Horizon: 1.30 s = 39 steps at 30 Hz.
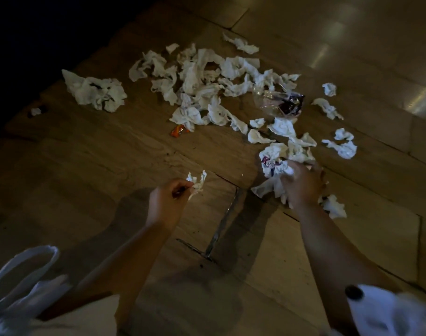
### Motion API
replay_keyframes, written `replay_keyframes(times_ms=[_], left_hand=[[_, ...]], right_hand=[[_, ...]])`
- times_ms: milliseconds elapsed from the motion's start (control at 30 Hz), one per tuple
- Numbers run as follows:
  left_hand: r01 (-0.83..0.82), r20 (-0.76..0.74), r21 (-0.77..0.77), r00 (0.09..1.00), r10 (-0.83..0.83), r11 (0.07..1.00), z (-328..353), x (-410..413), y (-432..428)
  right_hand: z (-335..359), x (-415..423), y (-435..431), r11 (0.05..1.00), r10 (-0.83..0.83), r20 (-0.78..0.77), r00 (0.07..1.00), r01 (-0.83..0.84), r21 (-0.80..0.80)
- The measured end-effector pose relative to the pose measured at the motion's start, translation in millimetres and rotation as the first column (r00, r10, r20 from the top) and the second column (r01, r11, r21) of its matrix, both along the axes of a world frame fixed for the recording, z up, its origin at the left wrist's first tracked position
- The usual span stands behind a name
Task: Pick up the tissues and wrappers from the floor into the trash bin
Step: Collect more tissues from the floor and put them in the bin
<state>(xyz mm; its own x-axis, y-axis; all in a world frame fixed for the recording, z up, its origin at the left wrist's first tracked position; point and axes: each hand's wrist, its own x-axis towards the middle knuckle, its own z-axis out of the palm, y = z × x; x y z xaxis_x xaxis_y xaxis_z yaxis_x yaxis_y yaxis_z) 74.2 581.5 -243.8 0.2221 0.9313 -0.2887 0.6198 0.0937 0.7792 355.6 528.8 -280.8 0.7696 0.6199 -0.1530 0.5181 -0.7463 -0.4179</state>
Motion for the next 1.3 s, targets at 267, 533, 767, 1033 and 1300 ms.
replay_keyframes(times_ms=[267,533,767,1033,1300], left_hand=[[-0.039,0.004,-0.036,0.999,0.039,0.999,4,5,-11],[-0.185,0.075,-0.087,0.979,0.192,0.979,60,-22,-50],[-0.341,0.192,-0.056,0.919,0.345,0.938,123,-64,-86],[-0.545,0.276,-0.007,0.805,0.526,0.838,184,-179,-186],[-0.742,0.343,-0.007,0.628,0.698,0.671,239,-314,-330]], right_hand=[[-1,-2,-3,1.000,-0.007,-0.276,0.961,0.010,0.011],[53,-57,-49,0.923,-0.184,-0.612,0.769,0.349,0.162],[123,-127,-77,0.936,0.001,-0.749,0.662,0.264,0.234],[186,-265,-123,0.947,0.292,-0.827,0.481,-0.020,0.322],[251,-419,-196,0.894,0.422,-0.871,0.252,-0.275,0.353]])
